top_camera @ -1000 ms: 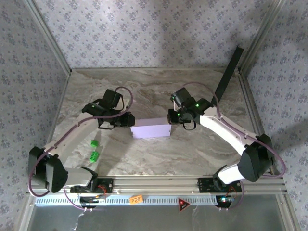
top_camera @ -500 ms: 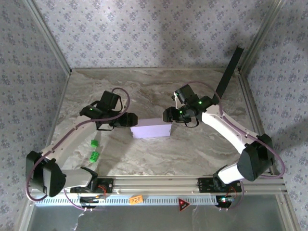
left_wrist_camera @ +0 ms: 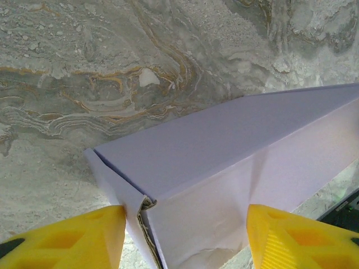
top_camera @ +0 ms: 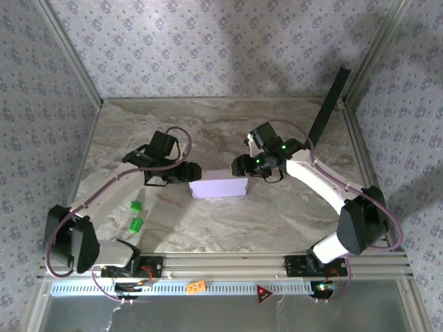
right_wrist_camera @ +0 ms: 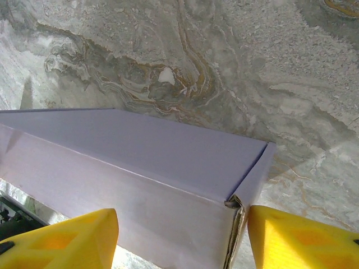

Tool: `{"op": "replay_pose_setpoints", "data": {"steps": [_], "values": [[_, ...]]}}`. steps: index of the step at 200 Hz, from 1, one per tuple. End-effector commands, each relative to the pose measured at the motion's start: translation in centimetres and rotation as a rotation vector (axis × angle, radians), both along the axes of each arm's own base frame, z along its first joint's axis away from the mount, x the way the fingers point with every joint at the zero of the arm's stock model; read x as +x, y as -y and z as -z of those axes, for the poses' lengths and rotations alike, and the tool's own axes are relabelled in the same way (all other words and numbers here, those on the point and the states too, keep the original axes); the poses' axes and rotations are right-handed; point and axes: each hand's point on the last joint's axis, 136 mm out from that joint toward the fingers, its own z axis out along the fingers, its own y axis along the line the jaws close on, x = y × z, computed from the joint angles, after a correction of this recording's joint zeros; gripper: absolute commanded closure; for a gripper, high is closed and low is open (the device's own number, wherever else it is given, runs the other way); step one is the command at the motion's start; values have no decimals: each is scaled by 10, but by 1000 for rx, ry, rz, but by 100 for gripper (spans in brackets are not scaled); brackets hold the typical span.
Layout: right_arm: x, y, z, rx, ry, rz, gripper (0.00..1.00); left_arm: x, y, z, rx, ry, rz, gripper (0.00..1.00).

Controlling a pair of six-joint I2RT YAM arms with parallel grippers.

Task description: Fold the paper box

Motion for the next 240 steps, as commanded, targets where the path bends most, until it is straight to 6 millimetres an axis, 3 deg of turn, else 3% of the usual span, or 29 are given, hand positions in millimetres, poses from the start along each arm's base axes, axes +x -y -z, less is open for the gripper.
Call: {"op": "replay_pose_setpoints", "data": {"steps": [1, 29, 72, 112, 139, 175, 211, 240], "values": [[4, -9, -3, 46, 1, -12, 37, 7, 11, -16, -59, 26, 18, 42], [18, -15, -17, 61, 52, -14, 37, 22, 16, -32, -56, 74, 26, 41], [57, -24, -37, 15, 167, -24, 38, 59, 23, -55, -5, 166, 46, 39], [106, -26, -35, -78, 300, -4, 38, 101, 28, -43, 12, 208, 59, 38], [121, -23, -19, -146, 324, 7, 38, 117, 36, -28, -9, 251, 106, 38], [101, -23, -5, -160, 286, -18, 38, 106, 43, -14, -71, 218, 135, 38], [64, -22, 3, -127, 221, -24, 37, 73, 43, -10, -133, 164, 142, 36], [35, -23, 22, -95, 138, -21, 36, 47, 36, 13, -142, 70, 121, 35]]}}
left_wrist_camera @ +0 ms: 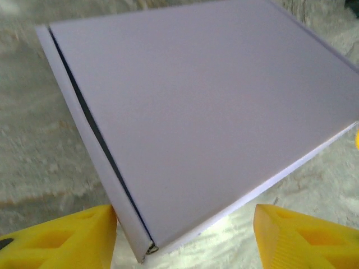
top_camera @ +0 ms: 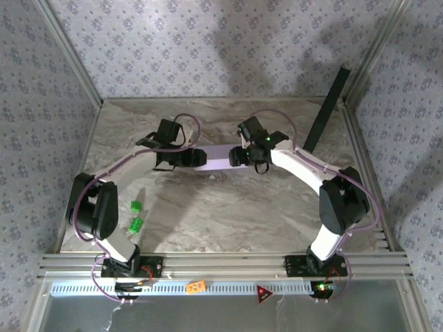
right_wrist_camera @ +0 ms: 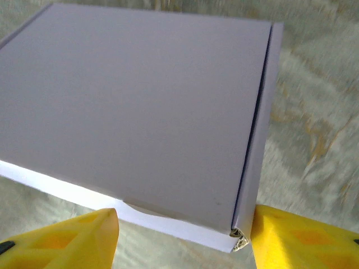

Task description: Fold the paper box

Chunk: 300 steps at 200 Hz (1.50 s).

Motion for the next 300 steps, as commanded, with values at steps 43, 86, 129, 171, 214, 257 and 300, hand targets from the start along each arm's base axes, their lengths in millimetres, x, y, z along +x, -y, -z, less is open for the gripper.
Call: {"op": "replay_pose_setpoints", "data": {"steps": [43, 86, 129, 171, 214, 257, 300], "values": [[-58, -19, 39, 146, -128, -6, 35, -51, 11, 14, -129, -76, 37, 34], [-69, -12, 47, 146, -149, -9, 34, -59, 1, 16, -99, -76, 12, 33], [-61, 2, 35, 164, -146, -4, 27, -44, -18, 6, -69, -49, -53, 31], [-39, 0, 42, 226, -203, -21, 27, -24, -20, 14, -55, -80, -59, 31], [-14, -10, 52, 249, -233, -24, 28, -8, -6, 23, -103, -139, -37, 33], [-5, -24, 46, 278, -224, -29, 30, -2, 3, 28, -138, -169, -30, 37], [-9, -22, 51, 246, -235, -23, 30, -4, -4, 23, -116, -144, -43, 38]]}}
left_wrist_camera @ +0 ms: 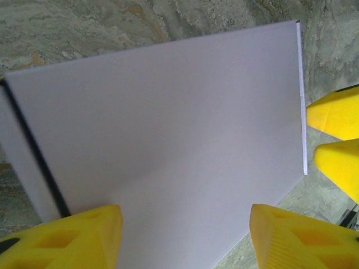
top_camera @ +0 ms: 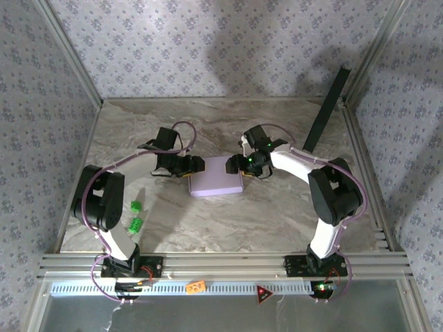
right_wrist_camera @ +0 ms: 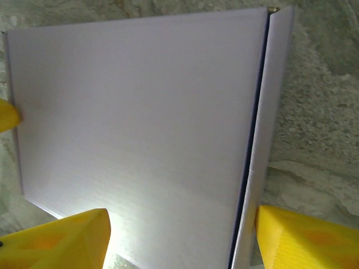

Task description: Fold the paper box

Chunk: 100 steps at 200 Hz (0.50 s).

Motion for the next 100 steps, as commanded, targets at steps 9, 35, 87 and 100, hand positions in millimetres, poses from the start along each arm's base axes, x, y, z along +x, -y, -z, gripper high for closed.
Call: {"op": "replay_pose_setpoints", "data": {"steps": [9, 35, 87, 100], "values": [[-2, 0, 1, -12, -11, -6, 30, 2, -2, -23, -21, 57, -3, 38], [-2, 4, 3, -19, -12, 2, 30, -1, -18, -29, 54, 88, -48, 34], [1, 2, 5, -17, -19, -8, 30, -16, -43, -3, 176, 32, -119, 25], [2, 1, 4, -13, -20, -10, 30, -19, -38, 5, 145, 6, -109, 24]]}}
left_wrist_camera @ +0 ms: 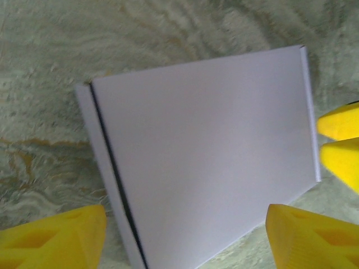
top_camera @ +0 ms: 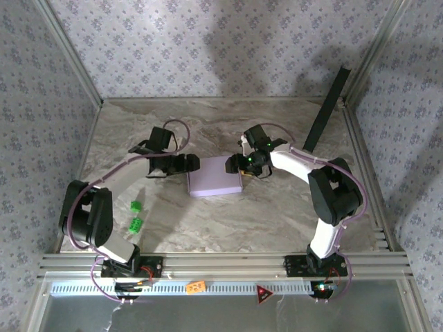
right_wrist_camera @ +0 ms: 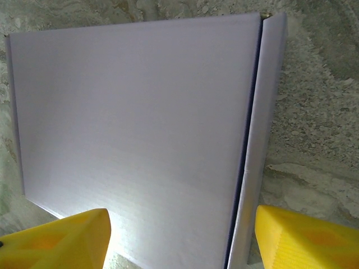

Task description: Fold the paper box

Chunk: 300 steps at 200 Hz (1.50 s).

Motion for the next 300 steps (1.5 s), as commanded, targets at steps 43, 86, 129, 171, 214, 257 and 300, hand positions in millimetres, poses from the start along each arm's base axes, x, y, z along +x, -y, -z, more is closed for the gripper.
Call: {"op": "replay_pose_setpoints", "data": {"steps": [43, 86, 129, 171, 214, 257, 300], "values": [[1, -4, 2, -4, -19, -20, 30, -10, 10, 34, -75, -114, -2, 31], [0, -22, -5, 42, -10, -24, 32, 2, 14, 22, -80, -78, 13, 38], [12, -61, -28, 105, 63, -23, 34, 23, -7, 3, -42, -32, -7, 38], [41, -124, -56, 248, 174, 25, 35, 58, -65, -8, 17, 17, -120, 36], [76, -199, -76, 407, 299, 67, 36, 102, -128, -13, 47, 65, -284, 36], [113, -252, -80, 538, 436, 120, 37, 143, -174, -13, 86, 107, -392, 35], [130, -284, -65, 571, 532, 126, 36, 177, -215, 1, 89, 93, -484, 35]]}}
